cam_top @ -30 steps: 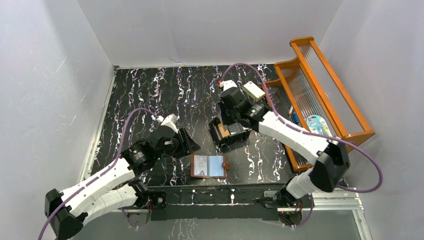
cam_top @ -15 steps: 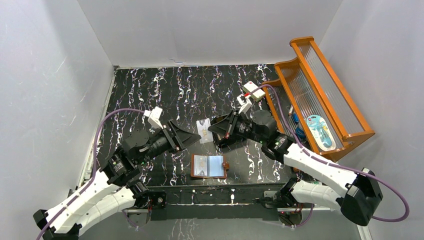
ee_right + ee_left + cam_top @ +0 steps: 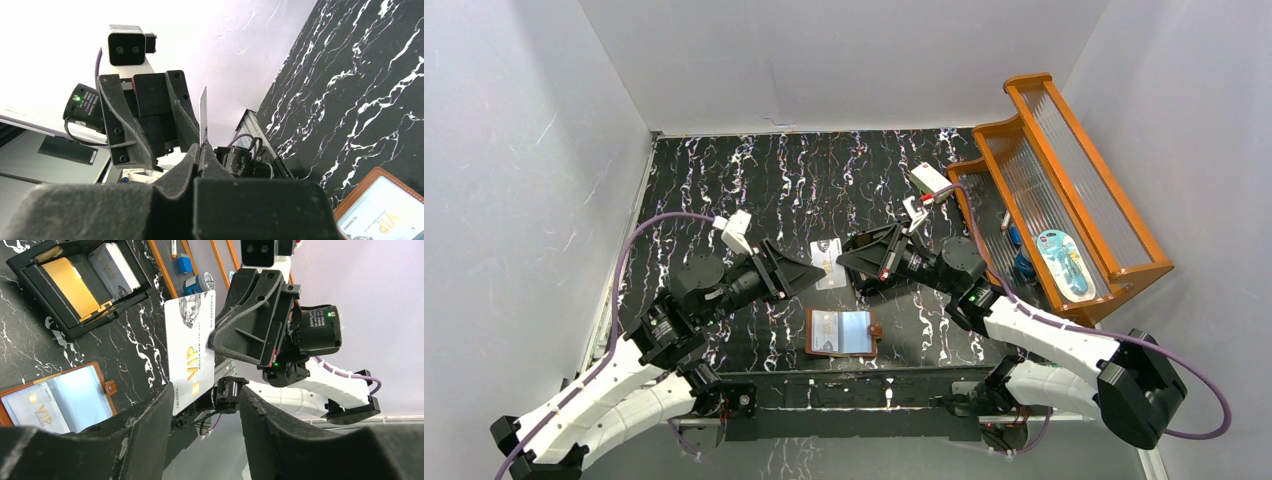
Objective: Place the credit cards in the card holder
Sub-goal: Insert the credit card into the card holder.
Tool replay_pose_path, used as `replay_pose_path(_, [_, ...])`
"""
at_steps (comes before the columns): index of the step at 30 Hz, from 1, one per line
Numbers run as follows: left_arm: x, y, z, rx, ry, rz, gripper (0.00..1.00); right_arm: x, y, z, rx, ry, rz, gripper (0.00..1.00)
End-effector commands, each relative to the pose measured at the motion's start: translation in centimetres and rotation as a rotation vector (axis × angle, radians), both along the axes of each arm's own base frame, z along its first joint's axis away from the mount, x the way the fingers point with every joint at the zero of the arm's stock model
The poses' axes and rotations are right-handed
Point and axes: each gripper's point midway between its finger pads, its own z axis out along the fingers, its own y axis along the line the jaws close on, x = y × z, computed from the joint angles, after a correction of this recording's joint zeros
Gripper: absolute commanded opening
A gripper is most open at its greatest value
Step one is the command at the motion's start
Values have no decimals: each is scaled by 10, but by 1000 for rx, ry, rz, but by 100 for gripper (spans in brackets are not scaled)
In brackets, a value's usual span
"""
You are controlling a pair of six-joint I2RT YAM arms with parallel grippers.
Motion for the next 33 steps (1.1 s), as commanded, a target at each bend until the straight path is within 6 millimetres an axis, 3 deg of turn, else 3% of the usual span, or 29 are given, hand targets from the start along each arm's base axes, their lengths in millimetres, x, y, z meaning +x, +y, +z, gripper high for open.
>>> replay_pose_path(1, [7,9,-1,19,-33,54,49,-16,0,24,109,-35,76,0])
replay_pose_path(5, [9,15,-14,88,8,78,60,-10,-6,21,71,-41,18,0])
replay_pose_path(10, [11,13,-16,95,15,79,62,-9,-4,25,32,-68,17,0])
replay_pose_path(14, [11,4,-5,46,-7,52,59,-13,1,24,45,-59,60,0])
replay_pose_path(17, [10,0,5,-6,-18,37,48,-15,6,18,21,-46,95,0])
replay_pose_path(21, [7,-2,8,-55,-5,29,6,-16,11,3,-39,-19,123,4])
replay_pose_path(22, [7,-2,6,-54,-3,28,0,-14,11,-4,-74,-13,117,7])
replay_pose_path(27, [7,-6,-18,17,41,10,0,-8,2,-23,-189,-1,53,18])
replay_pose_path(29, [8,-9,-31,47,69,1,0,-6,-3,-29,-227,-8,29,26])
replay_pose_path(33, [9,-11,-70,195,188,-7,0,-1,-19,-67,-404,50,-37,43])
